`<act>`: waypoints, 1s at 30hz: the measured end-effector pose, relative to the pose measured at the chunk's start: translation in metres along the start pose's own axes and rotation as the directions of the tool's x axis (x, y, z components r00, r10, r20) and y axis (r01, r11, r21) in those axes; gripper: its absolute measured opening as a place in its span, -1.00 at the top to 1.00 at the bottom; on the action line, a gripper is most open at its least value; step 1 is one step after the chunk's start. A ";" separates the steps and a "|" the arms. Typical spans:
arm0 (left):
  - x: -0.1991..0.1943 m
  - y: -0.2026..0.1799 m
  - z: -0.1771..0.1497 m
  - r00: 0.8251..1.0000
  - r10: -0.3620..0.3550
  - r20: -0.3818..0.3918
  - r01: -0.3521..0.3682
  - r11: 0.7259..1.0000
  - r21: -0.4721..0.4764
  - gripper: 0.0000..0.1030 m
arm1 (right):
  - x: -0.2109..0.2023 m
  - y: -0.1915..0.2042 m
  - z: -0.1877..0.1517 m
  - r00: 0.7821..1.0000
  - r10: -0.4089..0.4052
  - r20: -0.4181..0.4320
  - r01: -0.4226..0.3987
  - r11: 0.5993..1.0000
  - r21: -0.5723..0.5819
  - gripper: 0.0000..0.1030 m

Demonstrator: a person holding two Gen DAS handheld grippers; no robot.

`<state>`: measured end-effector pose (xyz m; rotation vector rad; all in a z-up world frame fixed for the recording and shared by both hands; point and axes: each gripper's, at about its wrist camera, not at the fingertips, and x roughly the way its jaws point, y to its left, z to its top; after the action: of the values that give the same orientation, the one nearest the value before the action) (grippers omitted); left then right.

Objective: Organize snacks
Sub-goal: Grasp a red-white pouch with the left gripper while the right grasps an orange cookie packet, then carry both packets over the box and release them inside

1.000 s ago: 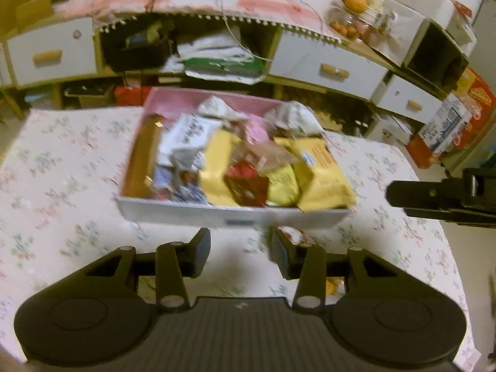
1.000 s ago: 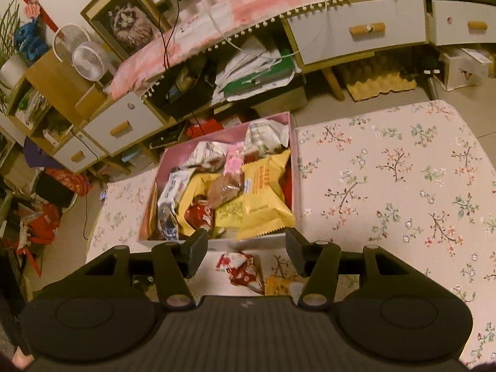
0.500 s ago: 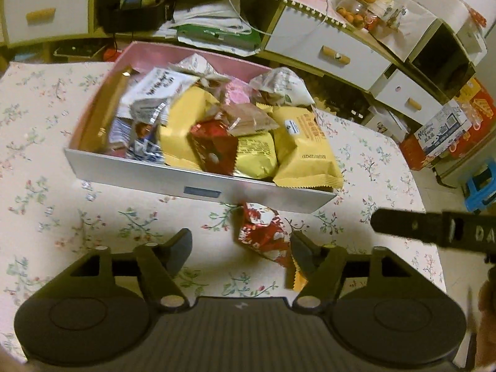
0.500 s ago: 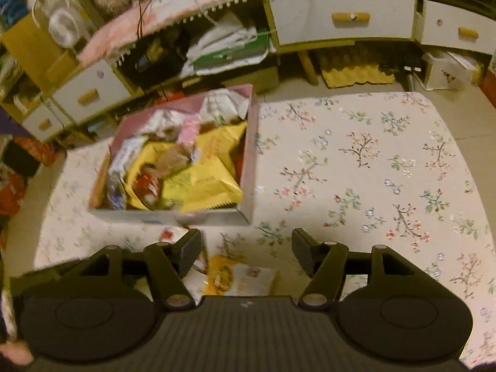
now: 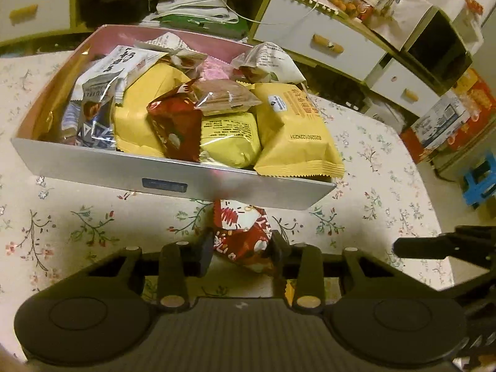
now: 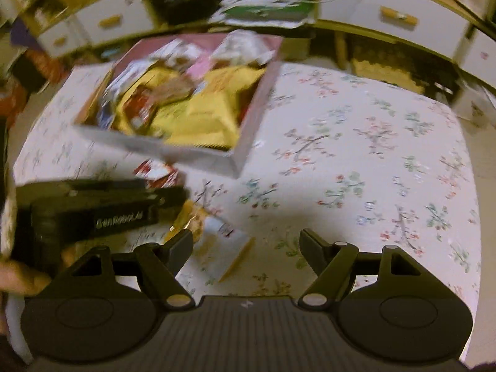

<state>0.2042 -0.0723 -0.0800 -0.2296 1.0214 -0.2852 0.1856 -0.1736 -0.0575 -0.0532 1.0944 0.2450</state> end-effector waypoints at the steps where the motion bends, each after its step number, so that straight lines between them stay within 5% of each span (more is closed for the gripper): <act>1: -0.002 0.003 0.001 1.000 -0.001 -0.003 0.001 1.000 -0.005 0.17 | 0.001 0.003 -0.001 1.000 0.001 -0.004 -0.002 1.000 -0.024 -0.41; 12: -0.046 0.033 -0.004 0.992 0.103 -0.068 -0.098 0.993 0.066 0.17 | 0.021 0.031 -0.018 0.999 -0.031 0.033 0.040 0.950 -0.311 -0.41; 16: -0.048 0.040 -0.010 0.991 0.106 -0.086 -0.102 0.993 0.056 0.17 | 0.032 0.044 -0.023 0.995 -0.043 0.093 0.077 0.913 -0.400 -0.25; 20: -0.042 0.042 -0.013 0.987 0.123 -0.099 -0.118 0.991 0.060 0.17 | 0.036 0.046 -0.019 0.992 -0.025 0.125 0.074 0.909 -0.410 -0.13; 22: -0.042 0.042 -0.013 0.988 0.126 -0.090 -0.120 0.990 0.069 0.17 | 0.035 0.047 -0.016 0.995 0.005 0.102 0.036 0.919 -0.392 0.23; 30: -0.042 0.041 -0.014 0.989 0.119 -0.086 -0.113 0.991 0.072 0.17 | 0.031 0.068 -0.014 0.999 0.005 0.043 0.013 0.915 -0.404 0.31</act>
<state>0.1768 -0.0202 -0.0664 -0.0968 1.1077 -0.2256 0.1719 -0.1047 -0.0862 -0.4191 0.9854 0.4654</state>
